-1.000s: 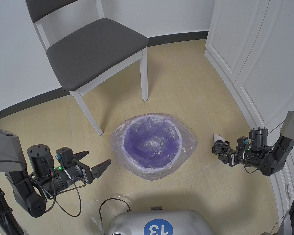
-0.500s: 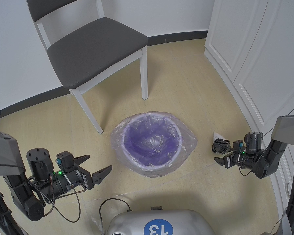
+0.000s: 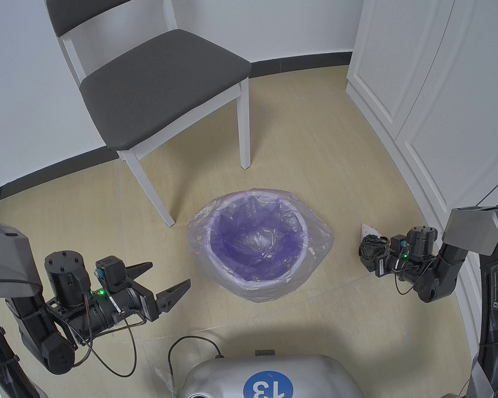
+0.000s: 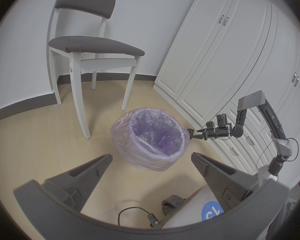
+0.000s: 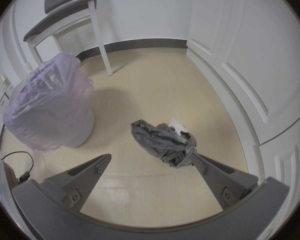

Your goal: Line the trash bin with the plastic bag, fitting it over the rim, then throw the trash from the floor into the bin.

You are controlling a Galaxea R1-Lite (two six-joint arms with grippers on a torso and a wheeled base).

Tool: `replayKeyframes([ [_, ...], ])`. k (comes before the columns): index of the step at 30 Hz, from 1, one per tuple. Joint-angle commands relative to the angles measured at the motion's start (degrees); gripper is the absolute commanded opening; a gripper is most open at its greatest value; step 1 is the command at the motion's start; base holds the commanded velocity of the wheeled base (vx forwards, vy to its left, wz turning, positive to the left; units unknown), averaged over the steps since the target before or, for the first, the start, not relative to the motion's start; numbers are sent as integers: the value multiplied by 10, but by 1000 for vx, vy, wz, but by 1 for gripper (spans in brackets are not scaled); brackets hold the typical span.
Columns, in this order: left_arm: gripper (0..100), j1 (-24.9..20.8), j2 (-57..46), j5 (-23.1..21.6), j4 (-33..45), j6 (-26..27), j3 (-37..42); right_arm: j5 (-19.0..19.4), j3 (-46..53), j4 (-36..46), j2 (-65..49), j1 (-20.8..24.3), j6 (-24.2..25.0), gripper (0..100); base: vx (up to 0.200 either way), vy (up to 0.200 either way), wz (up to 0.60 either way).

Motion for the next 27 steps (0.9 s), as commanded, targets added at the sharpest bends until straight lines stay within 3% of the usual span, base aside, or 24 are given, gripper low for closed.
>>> replayKeyframes([
  [1,100,0,3,0,-10,0,0,-9,-29,-20,43,-5,11,100,0,0,0],
  [8,100,0,3,0,-10,0,1,-12,-48,-21,60,-5,15,100,0,0,0],
  [14,100,-1,2,1,-10,0,-1,-13,-80,-38,79,-5,56,100,0,0,0],
  [27,100,-3,-2,1,-10,0,1,-29,-96,-42,85,-5,58,100,0,0,0],
])
